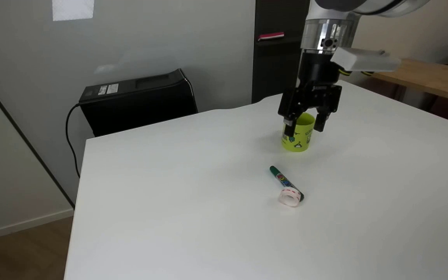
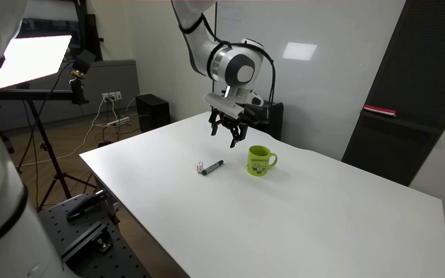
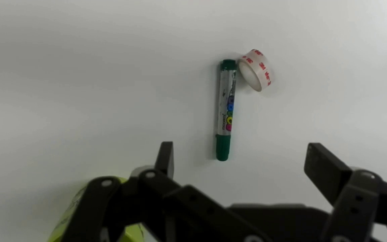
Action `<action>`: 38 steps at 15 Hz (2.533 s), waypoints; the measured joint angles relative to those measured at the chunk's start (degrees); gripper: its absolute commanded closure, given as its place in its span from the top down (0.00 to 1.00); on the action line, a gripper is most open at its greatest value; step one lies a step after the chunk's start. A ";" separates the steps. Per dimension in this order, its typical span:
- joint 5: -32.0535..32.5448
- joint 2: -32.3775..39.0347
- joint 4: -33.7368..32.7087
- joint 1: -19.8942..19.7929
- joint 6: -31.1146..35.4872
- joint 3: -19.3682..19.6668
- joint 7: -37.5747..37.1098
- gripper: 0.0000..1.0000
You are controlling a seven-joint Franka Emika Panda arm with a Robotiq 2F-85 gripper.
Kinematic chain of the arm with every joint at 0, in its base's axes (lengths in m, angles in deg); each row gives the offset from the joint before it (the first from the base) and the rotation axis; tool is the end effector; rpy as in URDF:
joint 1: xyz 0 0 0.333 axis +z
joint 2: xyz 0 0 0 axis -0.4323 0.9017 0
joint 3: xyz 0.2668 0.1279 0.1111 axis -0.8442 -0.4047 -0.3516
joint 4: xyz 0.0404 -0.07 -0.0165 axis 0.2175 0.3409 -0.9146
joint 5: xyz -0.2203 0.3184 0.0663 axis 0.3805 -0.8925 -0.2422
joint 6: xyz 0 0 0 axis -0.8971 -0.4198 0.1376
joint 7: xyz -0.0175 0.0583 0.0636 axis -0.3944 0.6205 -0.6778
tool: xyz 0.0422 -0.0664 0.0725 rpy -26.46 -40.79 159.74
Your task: Put the marker in the mug
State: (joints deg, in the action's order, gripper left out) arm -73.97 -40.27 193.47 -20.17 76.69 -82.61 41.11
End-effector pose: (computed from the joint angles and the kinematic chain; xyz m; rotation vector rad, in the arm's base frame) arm 0.6039 0.1120 0.2148 -2.9608 -0.1128 0.1671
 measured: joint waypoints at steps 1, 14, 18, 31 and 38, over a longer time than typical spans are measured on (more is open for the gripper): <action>0.54 1.02 -0.78 0.63 -0.01 -0.20 -0.33 1.00; 1.52 3.82 -1.19 1.61 -0.24 1.03 -9.43 1.00; 1.37 3.97 1.05 1.87 2.51 0.98 -12.28 1.00; 1.24 4.55 8.96 3.12 17.97 -0.24 -12.51 1.00; 1.58 5.09 9.18 3.27 18.62 -0.48 -12.49 1.00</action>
State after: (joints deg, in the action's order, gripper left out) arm -72.39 -35.18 202.66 -16.89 95.31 -83.09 28.62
